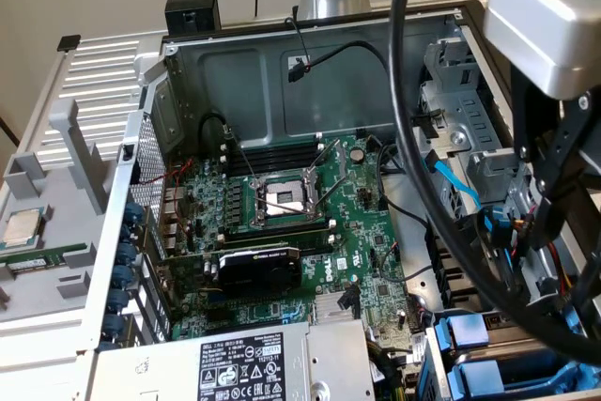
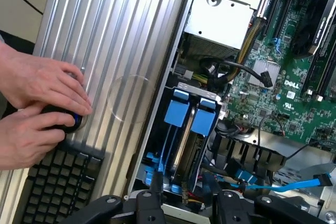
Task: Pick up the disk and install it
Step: 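Insert the first disk wire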
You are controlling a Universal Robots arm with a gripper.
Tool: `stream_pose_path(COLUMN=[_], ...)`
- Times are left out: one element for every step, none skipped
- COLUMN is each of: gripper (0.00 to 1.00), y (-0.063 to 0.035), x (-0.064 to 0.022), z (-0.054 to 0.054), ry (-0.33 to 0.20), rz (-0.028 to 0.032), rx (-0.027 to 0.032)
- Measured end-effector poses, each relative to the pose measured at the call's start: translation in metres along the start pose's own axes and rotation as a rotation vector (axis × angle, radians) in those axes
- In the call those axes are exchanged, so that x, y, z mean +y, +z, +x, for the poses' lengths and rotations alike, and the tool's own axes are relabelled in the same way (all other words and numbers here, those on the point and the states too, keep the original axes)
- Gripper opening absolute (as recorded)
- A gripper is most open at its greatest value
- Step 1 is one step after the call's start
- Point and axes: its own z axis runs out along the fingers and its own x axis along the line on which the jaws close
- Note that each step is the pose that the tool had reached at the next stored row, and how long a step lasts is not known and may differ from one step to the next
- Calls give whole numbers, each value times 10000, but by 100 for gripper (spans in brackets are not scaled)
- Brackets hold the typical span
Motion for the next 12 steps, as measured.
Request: stream_pose_path(gripper=[43, 43, 43, 43, 43, 43, 43, 43, 43, 43, 43, 43], y=[4, 7, 10, 12, 15, 16, 17, 18, 19, 20, 20, 20], x=[-2, -3, -5, -8, -10, -13, -15, -18, -19, -19, -20, -21], z=[2, 5, 9, 14, 19, 24, 34, 47, 65, 89, 114, 137], ry=[-58, -92, -116, -140, -166, -191, -206, -213, -214, -212, -209, -206], rz=[10, 21, 35, 48, 58, 66, 74, 83, 91, 102, 114, 127], rx=[-31, -67, -110, -150, -181, -208, -232, -259, -285, -317, -353, -396])
